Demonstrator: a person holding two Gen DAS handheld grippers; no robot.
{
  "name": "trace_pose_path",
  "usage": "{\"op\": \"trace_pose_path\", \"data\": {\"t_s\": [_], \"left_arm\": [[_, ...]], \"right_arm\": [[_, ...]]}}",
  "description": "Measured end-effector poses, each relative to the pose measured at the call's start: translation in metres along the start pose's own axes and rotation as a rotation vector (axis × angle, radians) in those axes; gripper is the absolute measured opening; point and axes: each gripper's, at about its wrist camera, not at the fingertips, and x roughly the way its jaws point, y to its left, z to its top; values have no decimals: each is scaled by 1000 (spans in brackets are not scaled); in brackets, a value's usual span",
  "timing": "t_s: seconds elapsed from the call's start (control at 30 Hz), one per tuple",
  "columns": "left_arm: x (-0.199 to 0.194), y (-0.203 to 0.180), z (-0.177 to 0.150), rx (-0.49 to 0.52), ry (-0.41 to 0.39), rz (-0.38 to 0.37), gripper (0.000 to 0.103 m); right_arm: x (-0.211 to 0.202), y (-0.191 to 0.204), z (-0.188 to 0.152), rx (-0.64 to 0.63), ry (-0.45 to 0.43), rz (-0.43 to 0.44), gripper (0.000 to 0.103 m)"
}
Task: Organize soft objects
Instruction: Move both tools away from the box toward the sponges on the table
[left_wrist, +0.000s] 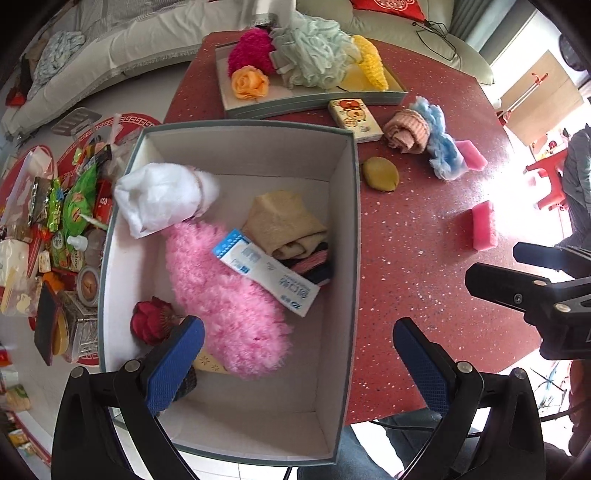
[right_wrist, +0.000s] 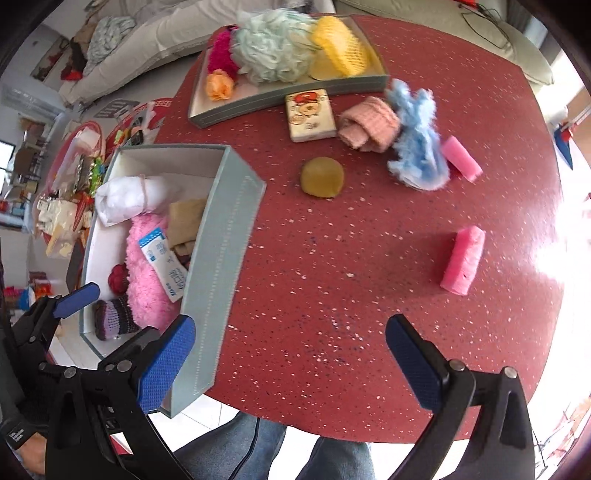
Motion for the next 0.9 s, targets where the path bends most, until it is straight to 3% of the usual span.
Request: {"op": "trace_pose_path", "data": {"t_s": [0.33,0.43,0.53,0.77,0.83,0.9], "left_arm": [[2,-92,49,95,3,-51,103],[23,-124,70,115,12,-50,103],[52,-142,93,102,32,-25,103],[108,-151,134,65,56,44,103],[118,-154,142,63,44,100,103],[130,-156,147,47,67,50,103]], "right_arm": [[4,-121,-10,259,1,-49,103],[11,-151,-8,315,17,-100,102],[17,-178,-4,371,3,-92,102],[49,-196,19,346,31,-92,102],[60,-195,25,311,45,-111,102],[70,-193,29,281,58,-126,102]]}}
